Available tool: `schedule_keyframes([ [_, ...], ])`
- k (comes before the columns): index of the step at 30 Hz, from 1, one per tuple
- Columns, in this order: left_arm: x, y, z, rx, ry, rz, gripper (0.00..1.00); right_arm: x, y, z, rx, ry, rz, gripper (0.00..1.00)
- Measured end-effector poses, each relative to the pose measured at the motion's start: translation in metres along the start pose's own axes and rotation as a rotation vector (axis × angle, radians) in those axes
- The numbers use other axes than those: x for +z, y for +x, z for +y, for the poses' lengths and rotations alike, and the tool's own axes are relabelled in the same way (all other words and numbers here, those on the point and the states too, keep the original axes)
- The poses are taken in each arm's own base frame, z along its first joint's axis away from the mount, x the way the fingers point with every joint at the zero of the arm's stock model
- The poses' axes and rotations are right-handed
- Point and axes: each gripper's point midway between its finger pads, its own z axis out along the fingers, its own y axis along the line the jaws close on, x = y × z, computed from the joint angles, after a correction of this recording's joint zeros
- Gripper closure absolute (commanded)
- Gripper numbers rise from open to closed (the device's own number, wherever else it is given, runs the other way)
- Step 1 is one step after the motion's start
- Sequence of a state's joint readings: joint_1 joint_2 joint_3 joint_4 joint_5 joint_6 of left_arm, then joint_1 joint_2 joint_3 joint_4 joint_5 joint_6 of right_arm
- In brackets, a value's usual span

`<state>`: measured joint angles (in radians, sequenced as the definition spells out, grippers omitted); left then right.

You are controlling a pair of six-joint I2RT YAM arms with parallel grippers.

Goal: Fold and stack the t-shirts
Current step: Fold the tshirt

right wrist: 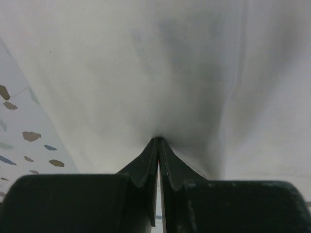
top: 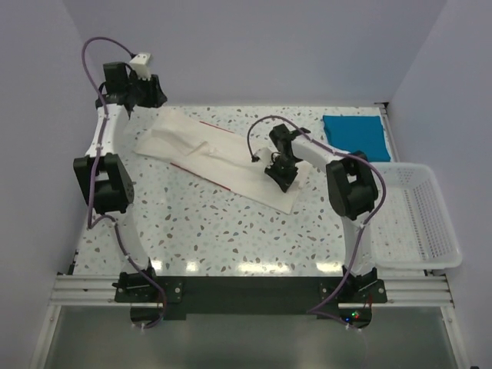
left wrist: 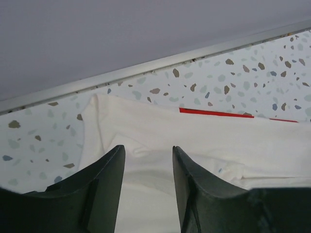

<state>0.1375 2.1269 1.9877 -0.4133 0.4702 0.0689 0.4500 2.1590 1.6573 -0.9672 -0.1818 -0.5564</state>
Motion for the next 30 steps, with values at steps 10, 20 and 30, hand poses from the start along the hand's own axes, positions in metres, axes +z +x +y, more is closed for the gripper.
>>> schedule_keyframes([
  [10, -0.032, 0.041, -0.019, -0.041, 0.015, 0.118, 0.61, 0.014, 0.013, 0.143, -0.301, -0.178, 0.058, 0.92],
  [20, 0.023, 0.136, -0.026, -0.141, 0.089, 0.342, 0.65, -0.030, -0.009, 0.247, -0.410, -0.475, -0.082, 0.86],
  [30, 0.097, 0.161, -0.057, -0.089, 0.160, 0.379, 0.71, -0.072, -0.033, 0.138, -0.169, -0.331, -0.249, 0.88],
])
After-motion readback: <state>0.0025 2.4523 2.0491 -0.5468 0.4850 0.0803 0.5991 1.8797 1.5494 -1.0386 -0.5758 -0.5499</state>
